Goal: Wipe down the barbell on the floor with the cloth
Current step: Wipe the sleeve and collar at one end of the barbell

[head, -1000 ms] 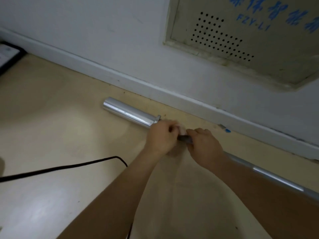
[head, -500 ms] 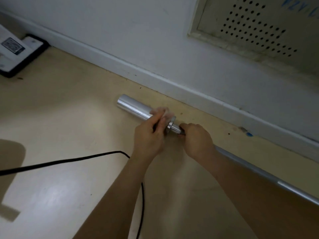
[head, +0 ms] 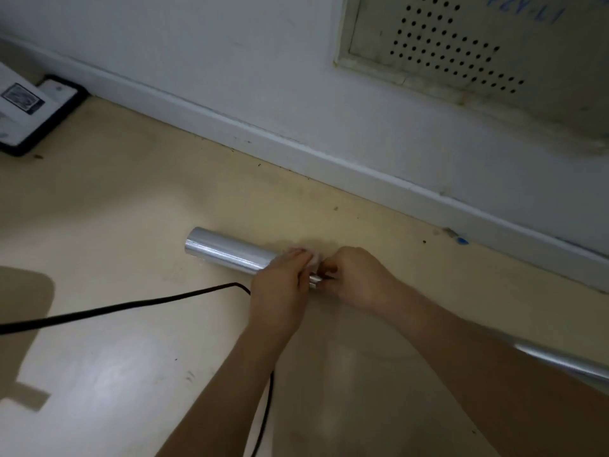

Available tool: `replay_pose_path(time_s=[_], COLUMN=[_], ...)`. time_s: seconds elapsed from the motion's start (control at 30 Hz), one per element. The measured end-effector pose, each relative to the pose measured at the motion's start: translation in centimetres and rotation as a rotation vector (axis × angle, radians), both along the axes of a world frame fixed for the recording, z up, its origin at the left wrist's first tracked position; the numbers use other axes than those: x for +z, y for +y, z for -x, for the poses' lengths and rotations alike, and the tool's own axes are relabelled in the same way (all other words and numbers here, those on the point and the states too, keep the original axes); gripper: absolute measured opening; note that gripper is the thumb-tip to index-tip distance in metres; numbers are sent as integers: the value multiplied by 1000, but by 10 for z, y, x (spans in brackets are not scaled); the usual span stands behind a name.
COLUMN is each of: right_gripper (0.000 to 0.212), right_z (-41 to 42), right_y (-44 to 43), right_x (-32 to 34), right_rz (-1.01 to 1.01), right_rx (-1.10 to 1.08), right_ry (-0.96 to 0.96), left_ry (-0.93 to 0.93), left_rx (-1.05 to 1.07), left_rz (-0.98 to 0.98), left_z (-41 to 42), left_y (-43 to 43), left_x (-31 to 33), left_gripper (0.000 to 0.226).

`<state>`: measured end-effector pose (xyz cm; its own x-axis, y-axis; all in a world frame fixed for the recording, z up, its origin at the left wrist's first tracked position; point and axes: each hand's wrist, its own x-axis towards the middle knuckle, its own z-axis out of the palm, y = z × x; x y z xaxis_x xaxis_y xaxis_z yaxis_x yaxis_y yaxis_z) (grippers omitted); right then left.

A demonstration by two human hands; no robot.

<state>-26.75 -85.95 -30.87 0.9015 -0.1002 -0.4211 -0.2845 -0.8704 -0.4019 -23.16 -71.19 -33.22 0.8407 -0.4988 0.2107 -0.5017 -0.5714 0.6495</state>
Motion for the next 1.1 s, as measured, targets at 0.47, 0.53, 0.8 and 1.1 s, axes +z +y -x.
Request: replay_pose_path(time_s=[0.47, 0.53, 0.8, 1.1], right_gripper=[37, 33, 45, 44], right_z=[24, 24, 22, -9], right_y=[-8, -8, -1, 39], right_x=[-13, -13, -13, -2], right_rz=[22, 45, 100, -37], right_rx=[-257, -219, -176, -140], right_ry=[-204, -206, -205, -320], left_ry=[-196, -134, 90, 82], left_rx=[-179, -34, 100, -13], left_rz=[-357, -260, -348, -261], left_z=[4, 0, -30, -31], left_y=[-26, -17, 1, 9], left_x=[-5, 0, 20, 13], left_gripper=[24, 28, 11, 32])
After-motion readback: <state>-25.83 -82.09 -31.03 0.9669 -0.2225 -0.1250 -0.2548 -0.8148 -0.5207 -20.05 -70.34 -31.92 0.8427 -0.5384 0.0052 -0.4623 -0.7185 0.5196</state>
